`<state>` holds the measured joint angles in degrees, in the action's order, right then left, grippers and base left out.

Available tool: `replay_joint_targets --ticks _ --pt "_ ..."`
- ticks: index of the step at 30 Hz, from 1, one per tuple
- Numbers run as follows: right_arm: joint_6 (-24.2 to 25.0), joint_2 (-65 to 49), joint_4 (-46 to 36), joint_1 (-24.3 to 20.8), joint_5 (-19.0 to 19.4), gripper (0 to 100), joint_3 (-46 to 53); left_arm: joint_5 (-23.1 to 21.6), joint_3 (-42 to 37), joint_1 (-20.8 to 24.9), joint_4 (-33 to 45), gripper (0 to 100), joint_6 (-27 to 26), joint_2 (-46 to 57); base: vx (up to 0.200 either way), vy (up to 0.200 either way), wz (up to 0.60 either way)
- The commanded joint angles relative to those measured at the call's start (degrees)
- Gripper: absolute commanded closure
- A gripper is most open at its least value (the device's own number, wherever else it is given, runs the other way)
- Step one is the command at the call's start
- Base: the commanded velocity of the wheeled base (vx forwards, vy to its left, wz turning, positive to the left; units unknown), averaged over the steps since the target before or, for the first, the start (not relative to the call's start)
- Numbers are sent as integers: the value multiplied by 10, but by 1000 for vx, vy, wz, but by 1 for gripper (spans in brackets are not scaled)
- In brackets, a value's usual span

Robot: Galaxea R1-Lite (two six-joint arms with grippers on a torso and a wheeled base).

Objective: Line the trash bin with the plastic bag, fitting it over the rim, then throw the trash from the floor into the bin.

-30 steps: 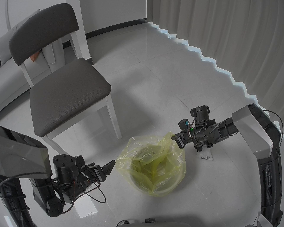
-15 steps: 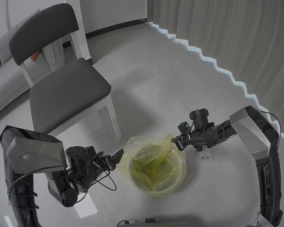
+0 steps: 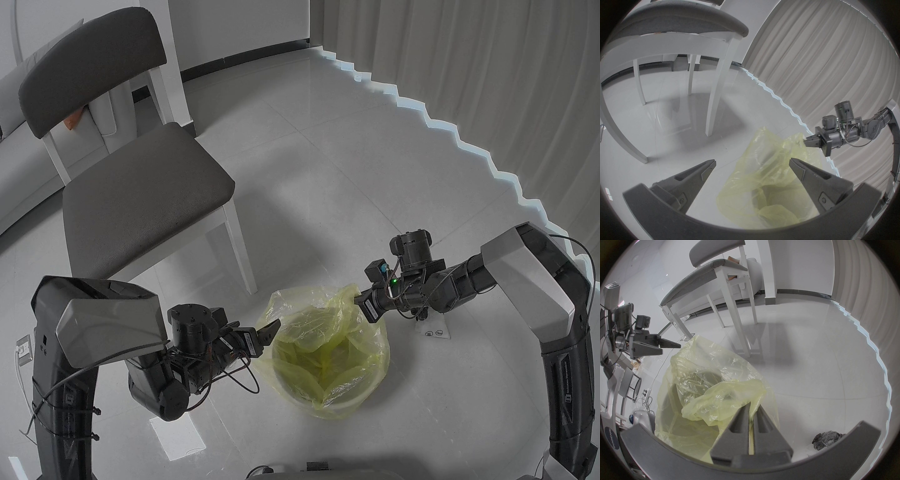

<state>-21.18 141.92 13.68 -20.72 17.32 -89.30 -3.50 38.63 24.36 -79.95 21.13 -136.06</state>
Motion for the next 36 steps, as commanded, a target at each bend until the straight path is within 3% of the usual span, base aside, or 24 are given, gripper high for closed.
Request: replay_joint_targets --ticks 1,16,23,36 --pt "0 -4 0 -5 -1 100 -2 -1 20 -10 2 0 -3 -31 0 0 0" --pt "1 -4 2 3 -3 100 3 -2 184 -44 125 0 -18 -119 0 0 0" --pt "30 16 6 16 -4 100 -11 -1 253 -47 189 0 -19 -138 0 0 0" --pt "43 77 14 31 -4 100 -38 -2 252 -55 195 0 -30 -143 0 0 0"
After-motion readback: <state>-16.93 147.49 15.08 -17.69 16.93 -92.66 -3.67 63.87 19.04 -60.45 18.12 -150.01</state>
